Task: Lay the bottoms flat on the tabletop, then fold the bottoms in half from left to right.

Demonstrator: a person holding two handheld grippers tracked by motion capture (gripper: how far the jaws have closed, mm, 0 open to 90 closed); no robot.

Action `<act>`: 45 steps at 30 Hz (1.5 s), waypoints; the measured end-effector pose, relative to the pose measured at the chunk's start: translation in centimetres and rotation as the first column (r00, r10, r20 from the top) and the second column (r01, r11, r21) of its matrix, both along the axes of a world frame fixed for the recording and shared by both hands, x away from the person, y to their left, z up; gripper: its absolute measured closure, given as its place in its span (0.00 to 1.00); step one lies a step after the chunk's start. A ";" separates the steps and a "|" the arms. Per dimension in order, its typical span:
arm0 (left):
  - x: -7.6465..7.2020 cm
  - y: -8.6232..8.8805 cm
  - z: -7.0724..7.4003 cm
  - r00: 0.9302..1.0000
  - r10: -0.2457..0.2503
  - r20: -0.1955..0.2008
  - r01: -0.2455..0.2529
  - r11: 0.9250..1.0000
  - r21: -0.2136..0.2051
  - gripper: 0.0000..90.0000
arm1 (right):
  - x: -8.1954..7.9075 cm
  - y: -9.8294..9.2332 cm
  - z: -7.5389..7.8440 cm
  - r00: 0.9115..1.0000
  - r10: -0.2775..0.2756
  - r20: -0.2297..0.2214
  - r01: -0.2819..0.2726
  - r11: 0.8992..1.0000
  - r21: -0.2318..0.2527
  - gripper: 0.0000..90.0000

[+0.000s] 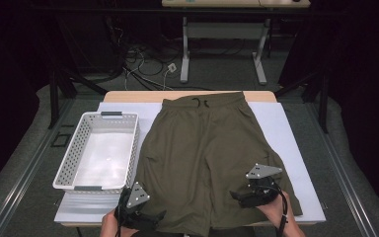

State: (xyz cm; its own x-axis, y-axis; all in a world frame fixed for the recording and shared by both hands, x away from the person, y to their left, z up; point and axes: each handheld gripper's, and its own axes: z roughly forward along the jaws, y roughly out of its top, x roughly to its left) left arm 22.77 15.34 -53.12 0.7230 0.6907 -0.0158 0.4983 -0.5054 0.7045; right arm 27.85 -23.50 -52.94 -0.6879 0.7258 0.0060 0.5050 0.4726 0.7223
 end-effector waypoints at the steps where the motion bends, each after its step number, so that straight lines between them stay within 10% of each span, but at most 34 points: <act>1: 0.0 0.0 0.0 1.000 0.001 -0.001 -0.001 1.000 0.001 0.05 | 0.1 -0.1 0.0 1.000 0.006 -0.003 -0.006 1.000 -0.006 0.12; 28: -0.9 3.5 -0.8 0.985 0.150 -0.079 -0.147 0.988 0.043 0.21 | 0.0 -0.2 -0.2 1.000 -0.002 0.011 0.002 1.000 -0.003 0.12; 38: 0.1 4.1 -1.8 0.969 0.215 -0.119 -0.206 0.975 0.083 0.47 | -0.3 -0.3 -0.4 1.000 0.010 0.003 -0.010 1.000 -0.014 0.12; 45: 0.3 4.0 -2.0 0.985 0.135 -0.107 -0.131 0.991 0.037 0.86 | -0.3 -0.3 -0.4 1.000 0.016 0.003 -0.016 1.000 -0.010 0.13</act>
State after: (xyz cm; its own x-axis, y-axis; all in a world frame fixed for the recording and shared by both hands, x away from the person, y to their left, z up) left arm 23.05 19.36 -55.17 0.6198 0.7818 -0.0677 0.6353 -0.4493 0.6282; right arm 27.52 -23.75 -53.38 -0.6994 0.7148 -0.0032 0.4951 0.4876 0.7192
